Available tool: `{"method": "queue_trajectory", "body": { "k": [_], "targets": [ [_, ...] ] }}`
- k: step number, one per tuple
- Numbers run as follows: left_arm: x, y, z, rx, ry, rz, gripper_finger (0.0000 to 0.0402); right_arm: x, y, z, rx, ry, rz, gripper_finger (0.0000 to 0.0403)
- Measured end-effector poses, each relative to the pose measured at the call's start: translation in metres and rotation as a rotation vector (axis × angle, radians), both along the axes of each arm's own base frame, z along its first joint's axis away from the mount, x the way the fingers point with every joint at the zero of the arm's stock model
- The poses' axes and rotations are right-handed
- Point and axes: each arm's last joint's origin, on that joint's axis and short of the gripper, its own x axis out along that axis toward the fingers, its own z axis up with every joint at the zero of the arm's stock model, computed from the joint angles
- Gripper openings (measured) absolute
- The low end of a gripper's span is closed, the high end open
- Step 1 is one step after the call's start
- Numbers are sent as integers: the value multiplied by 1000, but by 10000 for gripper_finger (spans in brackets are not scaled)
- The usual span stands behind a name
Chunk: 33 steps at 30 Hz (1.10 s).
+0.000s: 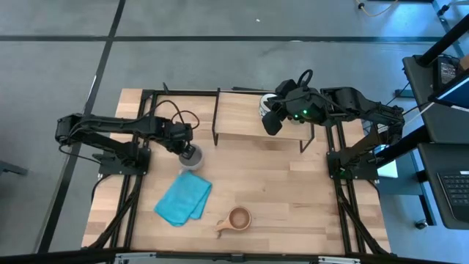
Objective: Stack small to large cups/mugs on shelf
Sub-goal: Put the gray mug on the shelf
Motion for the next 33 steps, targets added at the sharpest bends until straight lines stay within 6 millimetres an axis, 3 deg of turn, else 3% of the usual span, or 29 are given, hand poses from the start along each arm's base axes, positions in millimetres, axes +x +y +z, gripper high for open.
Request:
{"method": "queue_trajectory", "body": {
  "k": [11, 33],
  "targets": [
    [-17, 0, 9, 40, -11, 236, 4, 0, 0, 0, -21, 17, 17, 76],
    [-16, -18, 10, -17, -39, 337, 53, 0, 0, 0, -56, 44, 45, 76]
  ]
}}
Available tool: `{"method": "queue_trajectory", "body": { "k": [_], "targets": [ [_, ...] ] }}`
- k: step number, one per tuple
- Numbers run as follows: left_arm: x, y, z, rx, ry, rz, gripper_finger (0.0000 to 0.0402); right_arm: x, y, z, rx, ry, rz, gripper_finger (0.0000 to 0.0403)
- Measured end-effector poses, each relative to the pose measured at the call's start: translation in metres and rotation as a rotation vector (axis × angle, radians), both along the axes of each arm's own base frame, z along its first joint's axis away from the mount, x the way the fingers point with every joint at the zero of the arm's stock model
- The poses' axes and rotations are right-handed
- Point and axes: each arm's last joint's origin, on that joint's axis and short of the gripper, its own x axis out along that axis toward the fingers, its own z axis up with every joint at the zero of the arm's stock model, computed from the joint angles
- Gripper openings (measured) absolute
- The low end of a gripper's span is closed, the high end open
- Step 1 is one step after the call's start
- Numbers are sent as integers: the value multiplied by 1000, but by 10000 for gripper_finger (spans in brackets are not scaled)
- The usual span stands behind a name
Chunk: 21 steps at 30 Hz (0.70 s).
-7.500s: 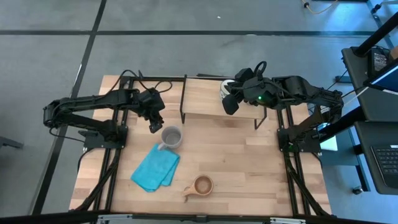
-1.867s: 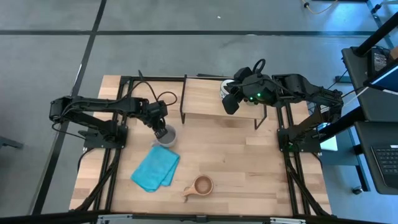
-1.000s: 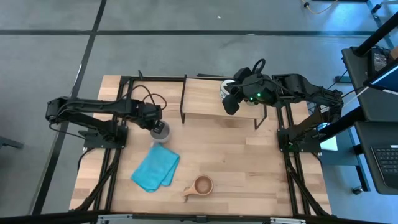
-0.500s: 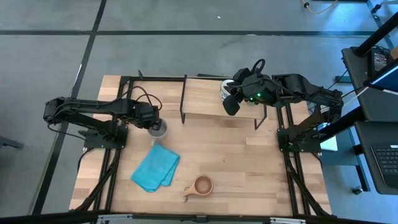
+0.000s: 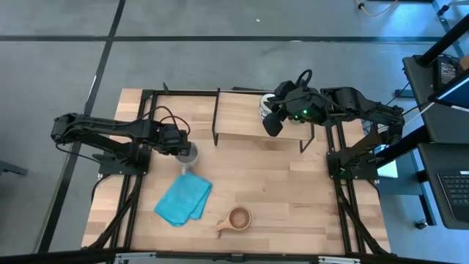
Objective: Stack small to large cups/mugs on shelf
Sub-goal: Put the gray mug on the shelf
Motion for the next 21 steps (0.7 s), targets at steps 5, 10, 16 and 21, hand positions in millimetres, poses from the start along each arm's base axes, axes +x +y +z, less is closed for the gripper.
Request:
{"method": "queue_trajectory", "body": {
  "k": [5, 10, 16, 21],
  "targets": [
    [-5, -2, 6, 0, -39, -7, 52, 0, 0, 0, 0, 0, 0, 76],
    [-16, -1, 17, 54, -117, 2, 56, 0, 0, 0, 1, 0, -1, 76],
    [-29, 0, 29, 130, -188, -71, 56, 0, 0, 0, 4, -2, -3, 76],
    [-33, 1, 32, 232, -155, -290, 56, 0, 0, 0, 7, -5, -5, 76]
  ]
}}
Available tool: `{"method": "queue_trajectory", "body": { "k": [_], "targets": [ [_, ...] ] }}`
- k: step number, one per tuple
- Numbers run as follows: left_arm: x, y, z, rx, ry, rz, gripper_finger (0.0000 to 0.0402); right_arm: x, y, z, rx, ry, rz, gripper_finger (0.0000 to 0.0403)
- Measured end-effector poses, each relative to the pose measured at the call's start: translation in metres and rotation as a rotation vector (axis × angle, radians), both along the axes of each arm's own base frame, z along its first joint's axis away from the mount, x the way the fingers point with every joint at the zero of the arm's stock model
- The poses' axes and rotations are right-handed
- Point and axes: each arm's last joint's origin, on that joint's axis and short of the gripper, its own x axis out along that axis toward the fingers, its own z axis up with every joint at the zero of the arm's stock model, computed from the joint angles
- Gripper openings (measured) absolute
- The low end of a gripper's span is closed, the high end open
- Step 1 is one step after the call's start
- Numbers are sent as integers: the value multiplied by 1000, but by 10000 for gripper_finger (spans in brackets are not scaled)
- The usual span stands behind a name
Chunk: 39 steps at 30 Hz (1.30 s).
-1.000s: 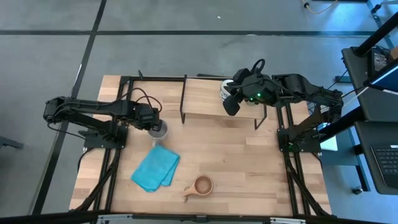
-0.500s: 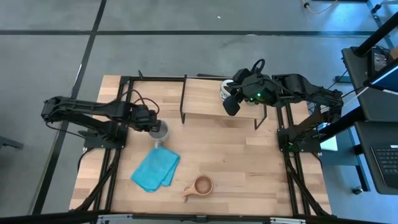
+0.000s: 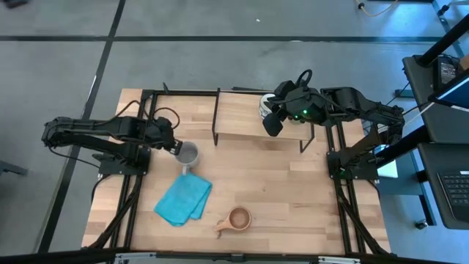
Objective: Stack small to large cups/mugs on shelf
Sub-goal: Put the gray mug on the shelf
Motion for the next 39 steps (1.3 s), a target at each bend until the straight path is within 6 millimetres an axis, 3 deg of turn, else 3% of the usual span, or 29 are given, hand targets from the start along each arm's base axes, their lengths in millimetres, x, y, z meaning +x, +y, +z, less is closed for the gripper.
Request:
{"method": "queue_trajectory", "body": {
  "k": [5, 15, 39],
  "targets": [
    [0, 0, 0, 83, 69, -230, 57, 0, -2, 0, 20, -15, -22, 76],
    [1, 10, -1, 49, 64, -147, 57, 0, -3, 0, 49, -39, -49, 76],
    [31, 14, -22, 44, 189, -248, 57, 1, -3, 1, 70, -63, -65, 76]
  ]
}}
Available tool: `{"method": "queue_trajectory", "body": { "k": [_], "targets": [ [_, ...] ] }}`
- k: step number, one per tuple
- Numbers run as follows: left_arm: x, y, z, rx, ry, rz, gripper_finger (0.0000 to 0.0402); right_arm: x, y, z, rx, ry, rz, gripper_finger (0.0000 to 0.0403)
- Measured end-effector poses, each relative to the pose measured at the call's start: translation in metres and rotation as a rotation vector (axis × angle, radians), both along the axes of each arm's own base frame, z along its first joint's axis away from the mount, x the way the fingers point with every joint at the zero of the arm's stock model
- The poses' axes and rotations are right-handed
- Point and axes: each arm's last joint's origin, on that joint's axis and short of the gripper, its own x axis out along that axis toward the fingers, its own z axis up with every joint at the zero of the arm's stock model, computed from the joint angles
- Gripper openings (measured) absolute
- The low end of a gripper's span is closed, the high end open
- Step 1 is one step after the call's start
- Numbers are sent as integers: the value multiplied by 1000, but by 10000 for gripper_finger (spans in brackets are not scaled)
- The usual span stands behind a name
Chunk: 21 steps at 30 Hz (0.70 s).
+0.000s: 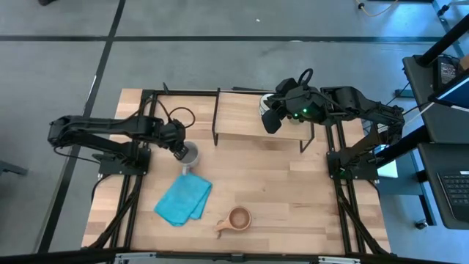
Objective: Stack small to large cups/mugs on shelf
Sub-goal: Put the gray mug on the shelf
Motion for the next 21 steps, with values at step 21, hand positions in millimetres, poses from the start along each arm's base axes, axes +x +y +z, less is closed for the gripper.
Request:
{"method": "queue_trajectory", "body": {
  "k": [21],
  "targets": [
    [24, 4, -25, 10, 113, -13, 57, 0, 0, 0, -3, 4, 2, 76]
  ]
}}
